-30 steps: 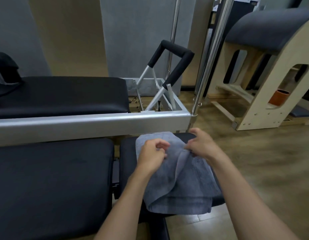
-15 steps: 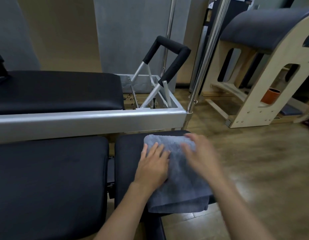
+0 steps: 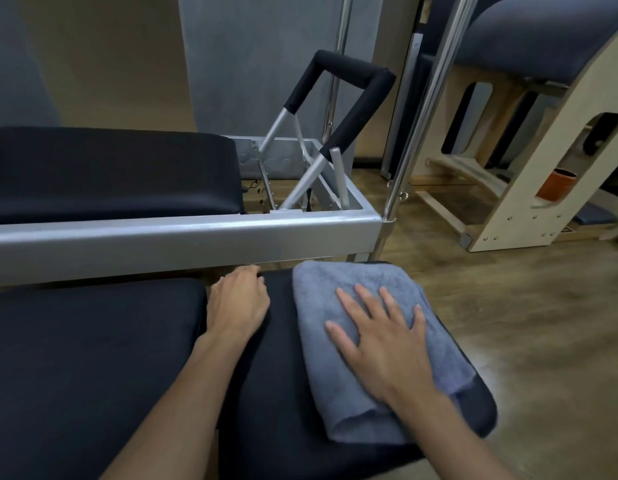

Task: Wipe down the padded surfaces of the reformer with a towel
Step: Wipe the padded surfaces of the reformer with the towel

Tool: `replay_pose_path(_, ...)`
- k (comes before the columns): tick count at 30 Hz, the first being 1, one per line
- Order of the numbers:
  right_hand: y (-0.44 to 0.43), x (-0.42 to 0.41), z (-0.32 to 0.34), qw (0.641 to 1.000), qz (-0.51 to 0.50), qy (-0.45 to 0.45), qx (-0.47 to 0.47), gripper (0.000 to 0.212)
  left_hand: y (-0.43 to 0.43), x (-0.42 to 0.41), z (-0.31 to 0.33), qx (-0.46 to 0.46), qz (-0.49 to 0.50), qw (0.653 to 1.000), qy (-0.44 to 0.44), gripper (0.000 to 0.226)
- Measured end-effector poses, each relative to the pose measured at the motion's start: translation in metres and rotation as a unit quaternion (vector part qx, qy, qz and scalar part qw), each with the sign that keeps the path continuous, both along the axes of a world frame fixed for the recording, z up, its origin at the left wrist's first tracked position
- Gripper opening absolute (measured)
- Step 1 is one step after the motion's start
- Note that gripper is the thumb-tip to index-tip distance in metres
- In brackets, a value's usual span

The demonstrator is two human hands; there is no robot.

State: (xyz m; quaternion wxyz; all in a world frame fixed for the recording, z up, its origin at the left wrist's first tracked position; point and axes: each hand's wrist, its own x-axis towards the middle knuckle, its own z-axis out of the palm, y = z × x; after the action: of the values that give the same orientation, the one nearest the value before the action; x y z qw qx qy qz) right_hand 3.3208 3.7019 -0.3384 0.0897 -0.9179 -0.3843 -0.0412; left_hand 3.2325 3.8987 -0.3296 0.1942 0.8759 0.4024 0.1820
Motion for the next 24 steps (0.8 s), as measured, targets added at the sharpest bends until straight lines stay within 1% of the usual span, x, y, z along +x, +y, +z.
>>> replay_pose_path(3,0.031,0.047,0.002,1.000,-0.012,-0.007,-0.010,0.073,0.007,0.001,-0.010,0.011,-0.003,1.000,0.002,0.029)
replay_pose_path(5,0.054,0.072,0.007,1.000,-0.003,-0.007,-0.010,0.072,0.009,0.002,-0.015,0.028,-0.006,1.000,0.010,0.029)
replay_pose_path(8,0.067,0.088,0.007,1.000,0.011,-0.010,-0.015,0.071,0.005,0.004,-0.015,0.029,0.018,0.999,0.012,0.029)
replay_pose_path(11,0.053,0.078,0.004,1.000,0.003,0.014,-0.015,0.075,0.000,0.002,-0.009,0.022,0.020,0.999,0.033,0.028)
replay_pose_path(13,0.034,0.063,0.005,0.999,-0.003,0.025,-0.030,0.073,-0.003,-0.001,-0.006,0.011,0.004,0.999,0.032,0.026)
replay_pose_path(16,0.001,0.038,0.006,0.999,-0.013,0.013,-0.039,0.066,-0.009,-0.009,-0.005,-0.003,-0.010,1.000,0.001,0.022)
replay_pose_path(19,-0.027,0.011,0.015,1.000,-0.014,-0.002,-0.023,0.057,-0.015,-0.015,-0.002,-0.003,-0.017,1.000,-0.022,0.024)
replay_pose_path(22,-0.045,-0.007,0.022,1.000,-0.016,-0.002,-0.016,0.047,-0.016,-0.017,0.000,-0.008,-0.025,1.000,-0.011,0.031)
replay_pose_path(24,-0.051,-0.013,0.024,0.999,-0.029,0.017,-0.006,0.046,-0.015,-0.017,0.000,-0.008,-0.027,0.999,-0.015,0.030)
